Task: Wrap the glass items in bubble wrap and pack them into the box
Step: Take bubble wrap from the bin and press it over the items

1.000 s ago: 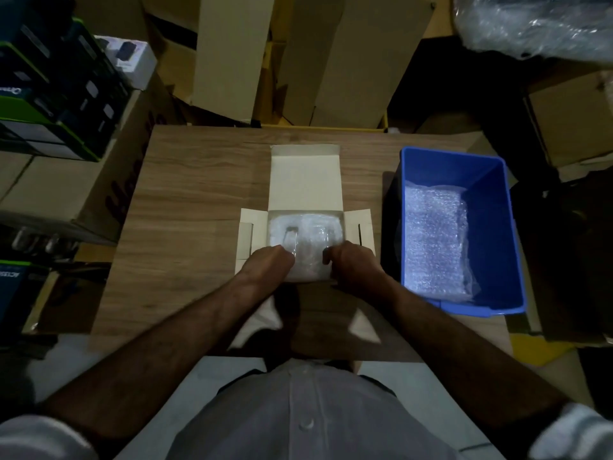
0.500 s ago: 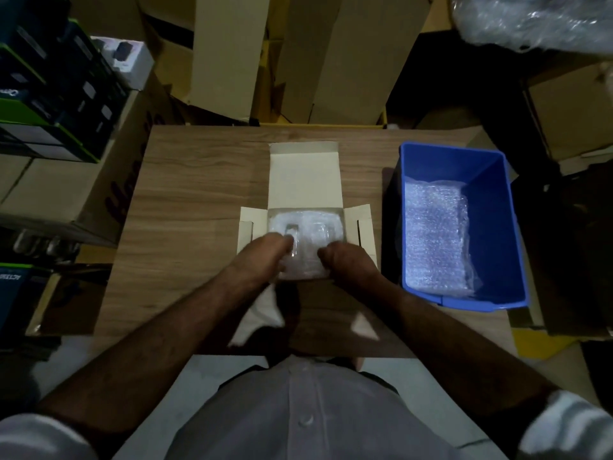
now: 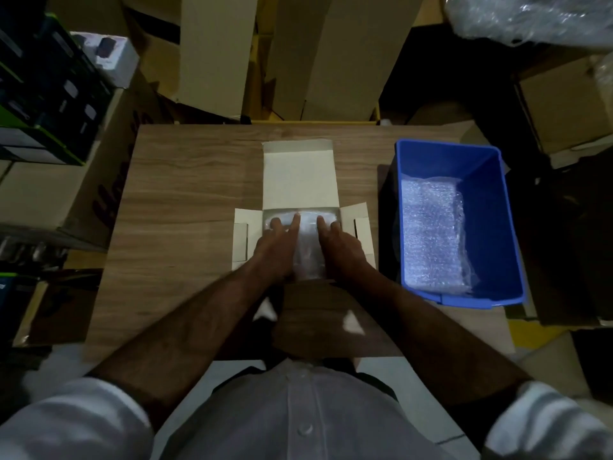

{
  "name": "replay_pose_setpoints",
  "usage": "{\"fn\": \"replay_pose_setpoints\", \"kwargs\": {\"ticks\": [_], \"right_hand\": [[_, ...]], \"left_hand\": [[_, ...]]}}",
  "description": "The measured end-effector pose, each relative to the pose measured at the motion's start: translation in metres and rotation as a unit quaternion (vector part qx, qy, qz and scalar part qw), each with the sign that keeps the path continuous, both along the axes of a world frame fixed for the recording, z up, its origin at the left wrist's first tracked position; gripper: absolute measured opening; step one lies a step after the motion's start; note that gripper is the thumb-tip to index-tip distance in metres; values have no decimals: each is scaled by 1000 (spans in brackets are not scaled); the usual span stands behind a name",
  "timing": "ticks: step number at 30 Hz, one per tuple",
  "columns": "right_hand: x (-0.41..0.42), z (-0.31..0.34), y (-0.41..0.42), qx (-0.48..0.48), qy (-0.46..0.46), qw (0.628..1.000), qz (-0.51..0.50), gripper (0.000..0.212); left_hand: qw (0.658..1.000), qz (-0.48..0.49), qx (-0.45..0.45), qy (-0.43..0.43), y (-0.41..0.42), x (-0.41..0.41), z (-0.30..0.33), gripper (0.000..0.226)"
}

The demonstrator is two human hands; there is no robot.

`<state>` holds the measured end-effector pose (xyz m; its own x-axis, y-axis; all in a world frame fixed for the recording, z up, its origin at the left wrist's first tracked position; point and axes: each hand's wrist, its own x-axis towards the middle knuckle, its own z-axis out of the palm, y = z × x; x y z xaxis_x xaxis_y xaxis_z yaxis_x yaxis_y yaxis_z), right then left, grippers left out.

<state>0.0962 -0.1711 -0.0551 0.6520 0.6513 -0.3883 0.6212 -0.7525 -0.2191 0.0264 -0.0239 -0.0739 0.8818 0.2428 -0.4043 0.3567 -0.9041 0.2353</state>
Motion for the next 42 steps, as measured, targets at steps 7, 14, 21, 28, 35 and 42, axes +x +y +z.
{"fn": "replay_pose_setpoints", "kwargs": {"ticks": [7, 14, 21, 28, 35, 42], "right_hand": [[-9, -33, -3, 33, -35, 999, -4, 94], [0, -18, 0, 10, 10, 1000, 4, 97], [0, -3, 2, -15, 27, 999, 21, 120], [-7, -13, 1, 21, 35, 999, 1, 102], [-4, -1, -1, 16, 67, 998, 12, 112], [1, 24, -30, 138, -56, 989, 8, 91]], "left_hand": [[987, 72, -122, -77, -14, -7, -8, 57], [994, -56, -73, 66, 19, 1, 19, 118], [989, -142, 14, 44, 49, 0, 26, 121], [972, -166, 159, 53, 21, 1, 24, 102], [979, -146, 139, 22, 19, -9, 15, 100], [992, -93, 15, -80, 7, -17, 24, 102]]}}
